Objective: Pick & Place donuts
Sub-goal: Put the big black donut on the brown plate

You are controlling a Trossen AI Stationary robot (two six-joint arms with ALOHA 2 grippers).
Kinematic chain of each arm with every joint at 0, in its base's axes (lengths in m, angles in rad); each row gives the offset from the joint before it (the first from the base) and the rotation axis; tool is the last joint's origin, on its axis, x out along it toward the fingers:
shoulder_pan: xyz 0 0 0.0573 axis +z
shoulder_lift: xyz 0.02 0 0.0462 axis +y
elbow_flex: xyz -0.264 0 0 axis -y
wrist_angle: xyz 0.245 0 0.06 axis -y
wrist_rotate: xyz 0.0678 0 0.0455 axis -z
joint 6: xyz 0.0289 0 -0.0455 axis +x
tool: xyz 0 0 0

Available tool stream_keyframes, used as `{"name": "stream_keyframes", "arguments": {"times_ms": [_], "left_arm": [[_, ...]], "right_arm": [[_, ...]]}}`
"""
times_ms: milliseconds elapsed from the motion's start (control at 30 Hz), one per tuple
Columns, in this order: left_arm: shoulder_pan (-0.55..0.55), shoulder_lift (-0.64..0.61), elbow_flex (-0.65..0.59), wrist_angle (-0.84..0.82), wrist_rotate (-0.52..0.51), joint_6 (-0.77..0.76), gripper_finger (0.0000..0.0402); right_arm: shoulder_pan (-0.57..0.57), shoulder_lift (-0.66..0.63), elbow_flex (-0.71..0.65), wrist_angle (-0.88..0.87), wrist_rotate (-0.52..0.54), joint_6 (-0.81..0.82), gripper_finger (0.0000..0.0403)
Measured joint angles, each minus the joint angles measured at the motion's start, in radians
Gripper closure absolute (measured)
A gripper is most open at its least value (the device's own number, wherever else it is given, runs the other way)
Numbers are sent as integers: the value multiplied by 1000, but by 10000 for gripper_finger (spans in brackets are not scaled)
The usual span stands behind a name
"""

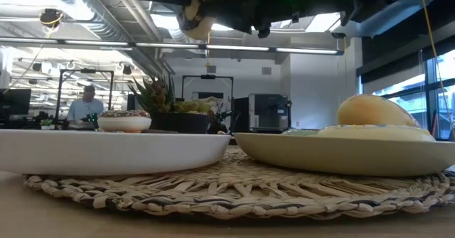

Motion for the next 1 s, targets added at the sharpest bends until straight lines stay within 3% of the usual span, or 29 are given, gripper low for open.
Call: {"name": "stream_keyframes", "arguments": {"times_ms": [200, 333, 633, 800, 1000], "left_arm": [[0, 0, 0, 0, 1, 57, 377], [-7, 0, 0, 8, 71, 136, 365], [-42, -76, 0, -18, 285, 77, 302], [-97, -84, 0, -43, 276, 75, 268], [-136, -84, 0, -45, 277, 131, 259]], "right_arm": [[1, 0, 0, -4, 0, -30, 310], [2, 0, 0, -22, -2, -37, 343], [2, -102, -1, -232, -15, -4, 361], [-8, -241, 0, -505, -154, 79, 359], [-52, -383, 0, -916, -518, 318, 359]]}}
